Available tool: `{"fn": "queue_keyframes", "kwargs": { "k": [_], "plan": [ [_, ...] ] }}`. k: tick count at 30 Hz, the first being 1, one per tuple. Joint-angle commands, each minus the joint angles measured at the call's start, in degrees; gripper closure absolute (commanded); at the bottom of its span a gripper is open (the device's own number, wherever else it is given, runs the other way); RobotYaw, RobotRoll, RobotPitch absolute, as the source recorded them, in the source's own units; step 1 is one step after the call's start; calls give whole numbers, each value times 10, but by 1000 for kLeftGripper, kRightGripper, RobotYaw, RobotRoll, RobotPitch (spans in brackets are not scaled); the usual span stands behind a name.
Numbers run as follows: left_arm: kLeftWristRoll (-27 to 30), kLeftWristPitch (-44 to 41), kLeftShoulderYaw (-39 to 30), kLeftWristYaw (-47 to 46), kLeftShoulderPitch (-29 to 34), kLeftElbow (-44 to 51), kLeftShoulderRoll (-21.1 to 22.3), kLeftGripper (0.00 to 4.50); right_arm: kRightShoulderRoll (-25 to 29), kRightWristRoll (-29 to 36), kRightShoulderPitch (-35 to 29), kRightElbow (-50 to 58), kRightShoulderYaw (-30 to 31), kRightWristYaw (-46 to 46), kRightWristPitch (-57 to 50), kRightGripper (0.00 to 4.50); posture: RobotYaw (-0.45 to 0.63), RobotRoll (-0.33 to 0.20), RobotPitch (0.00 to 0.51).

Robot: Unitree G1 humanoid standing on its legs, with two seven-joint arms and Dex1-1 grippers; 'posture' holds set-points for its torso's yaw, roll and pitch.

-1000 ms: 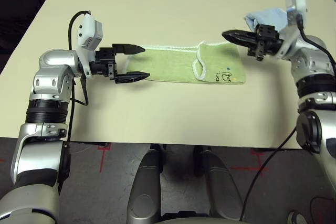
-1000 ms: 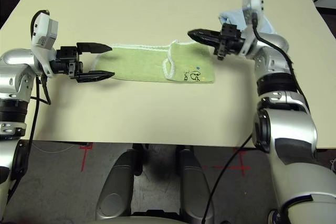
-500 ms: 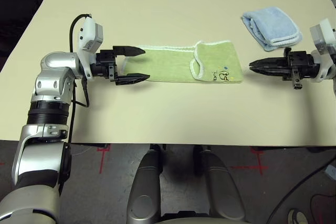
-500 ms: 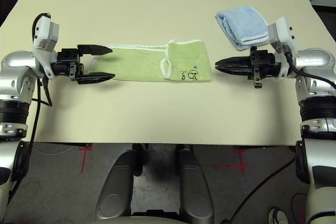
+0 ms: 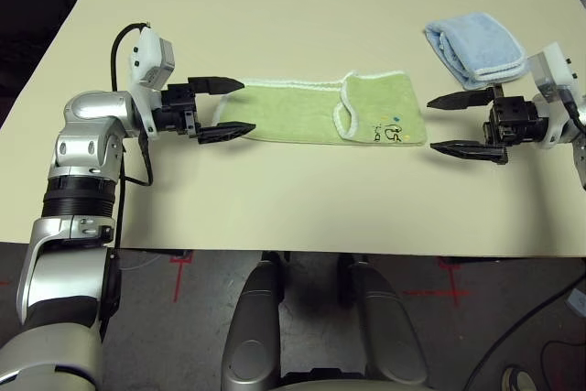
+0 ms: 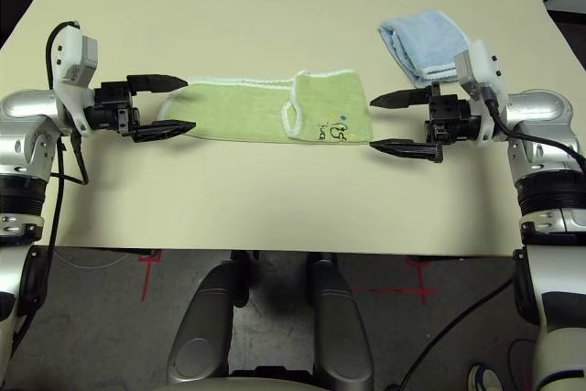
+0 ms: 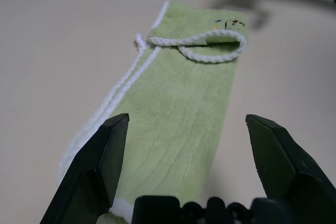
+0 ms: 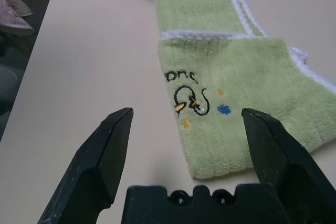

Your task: Fold the towel and set it aside.

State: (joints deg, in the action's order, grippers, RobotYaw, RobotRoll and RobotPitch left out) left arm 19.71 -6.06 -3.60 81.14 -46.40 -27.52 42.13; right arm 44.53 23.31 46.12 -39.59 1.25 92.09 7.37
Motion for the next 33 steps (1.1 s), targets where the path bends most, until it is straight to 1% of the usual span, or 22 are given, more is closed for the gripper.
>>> {"fn": "queue_keyframes", "kwargs": {
  "k": [1, 2, 4, 5, 7, 8, 9, 12, 15, 18, 22, 27, 31, 33],
  "plan": [
    [29, -80, -30, -39, 5, 23, 11, 0, -5, 6, -12, 14, -19, 3, -17, 27, 110, 0, 292],
    [36, -117, -39, -63, -1, 24, 14, 0, -7, 6, -14, 18, -21, 3, -22, 27, 108, 0, 293],
    [10, -206, -33, -118, -16, 19, 41, 0, -10, 9, -19, 31, -26, -1, -32, 27, 97, 0, 296],
    [-5, -260, -24, -142, -24, 12, 60, 0, -11, 9, -21, 40, -28, -3, -38, 27, 97, 0, 296],
    [1, -384, -20, -172, -43, 7, 85, 0, -12, 11, -26, 53, -33, -6, -49, 27, 100, 0, 298],
    [9, -455, -26, -194, -59, -1, 91, 0, -12, 11, -29, 60, -35, -7, -53, 27, 102, 0, 298],
    [15, -502, -30, -210, -70, -4, 94, 0, -12, 11, -32, 64, -36, -7, -56, 27, 103, 0, 298],
    [35, -603, -56, -249, -101, -18, 85, 0, -14, 8, -35, 70, -37, -10, -60, 27, 108, 0, 300],
    [53, -671, -82, -278, -111, -19, 75, 0, -17, 5, -32, 71, -35, -12, -62, 27, 106, 0, 301],
    [82, -747, -109, -291, -94, -13, 69, 0, -20, 4, -29, 73, -35, -16, -65, 27, 101, 0, 304],
    [117, -819, -150, -306, -84, 8, 52, 0, -20, 4, -33, 80, -34, -19, -69, 27, 97, 0, 306],
    [127, -858, -169, -340, -78, 24, 42, 0, -18, 6, -38, 96, -35, -22, -81, 27, 93, 0, 309],
    [140, -864, -162, -348, -59, 30, 57, 0, -18, 5, -35, 97, -34, -22, -84, 27, 95, 0, 309],
    [159, -864, -157, -348, -48, 32, 64, 0, -20, 4, -33, 96, -33, -23, -84, 27, 97, 0, 309]
  ]
}}
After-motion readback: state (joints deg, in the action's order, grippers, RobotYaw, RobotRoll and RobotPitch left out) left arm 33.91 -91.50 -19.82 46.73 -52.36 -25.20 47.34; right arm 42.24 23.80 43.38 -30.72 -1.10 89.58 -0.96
